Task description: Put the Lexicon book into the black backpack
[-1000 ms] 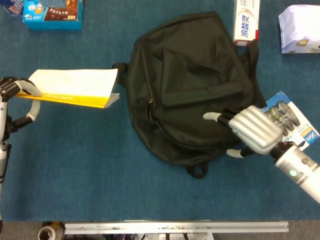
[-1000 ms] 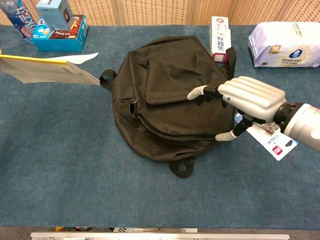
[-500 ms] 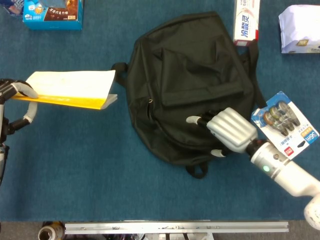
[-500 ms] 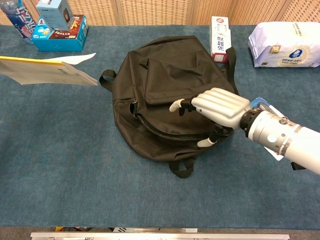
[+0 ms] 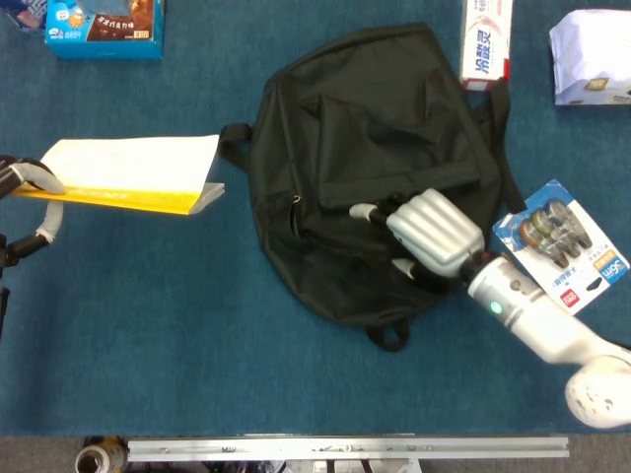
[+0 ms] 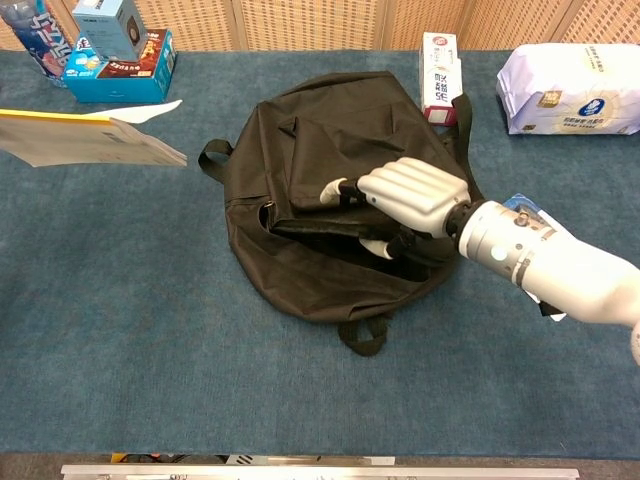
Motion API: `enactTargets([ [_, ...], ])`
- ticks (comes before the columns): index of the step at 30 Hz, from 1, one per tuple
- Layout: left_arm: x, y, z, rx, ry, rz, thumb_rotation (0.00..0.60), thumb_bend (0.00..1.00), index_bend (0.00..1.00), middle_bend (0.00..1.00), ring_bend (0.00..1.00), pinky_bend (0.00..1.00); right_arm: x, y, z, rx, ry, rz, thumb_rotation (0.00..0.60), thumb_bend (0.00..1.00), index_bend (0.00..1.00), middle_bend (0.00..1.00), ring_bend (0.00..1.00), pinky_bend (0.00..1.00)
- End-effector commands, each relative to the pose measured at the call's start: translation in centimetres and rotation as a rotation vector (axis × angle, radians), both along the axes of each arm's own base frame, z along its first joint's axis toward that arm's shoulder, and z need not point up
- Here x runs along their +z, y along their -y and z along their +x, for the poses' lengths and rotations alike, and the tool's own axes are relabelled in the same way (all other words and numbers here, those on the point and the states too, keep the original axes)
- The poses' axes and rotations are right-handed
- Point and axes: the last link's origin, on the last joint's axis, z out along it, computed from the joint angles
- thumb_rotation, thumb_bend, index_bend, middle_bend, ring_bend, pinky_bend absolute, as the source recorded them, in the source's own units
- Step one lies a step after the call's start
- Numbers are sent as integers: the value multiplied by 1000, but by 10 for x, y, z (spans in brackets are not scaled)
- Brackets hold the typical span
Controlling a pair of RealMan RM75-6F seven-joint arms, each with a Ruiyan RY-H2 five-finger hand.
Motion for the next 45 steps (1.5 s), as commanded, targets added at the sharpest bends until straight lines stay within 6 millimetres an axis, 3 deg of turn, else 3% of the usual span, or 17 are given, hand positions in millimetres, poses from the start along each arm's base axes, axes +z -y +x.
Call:
enactTargets([
  [1,2,-1,1,-2,1,-1,600,402,680,591,523,415,1,10,11,-4,20,-14,600,585,267,360,296,506],
  [8,8,-3,4,-17,1,-27,600,402,683,591,522,415,-2,28,33,-15,35,-16,600,736,524,476,423,735],
  [18,11,3,2,-13,0,-52,600,402,683,590,521,415,-4,40,35,-88,39,-20,600,856,703,591,600,887],
  [24,14,2,-1,-6,13,-61,600,402,683,590,521,415,-1,46,52,-169,141,4,600,866,725,610,627,908],
  [37,23,7,7,-37,70,-108,600,402,683,590,521,415,-4,65,118,-349,381,33,600,867,726,610,638,919],
  [45,28,8,12,-51,79,-112,600,402,683,590,520,415,-3,82,148,-398,462,-25,600,868,725,609,638,919],
])
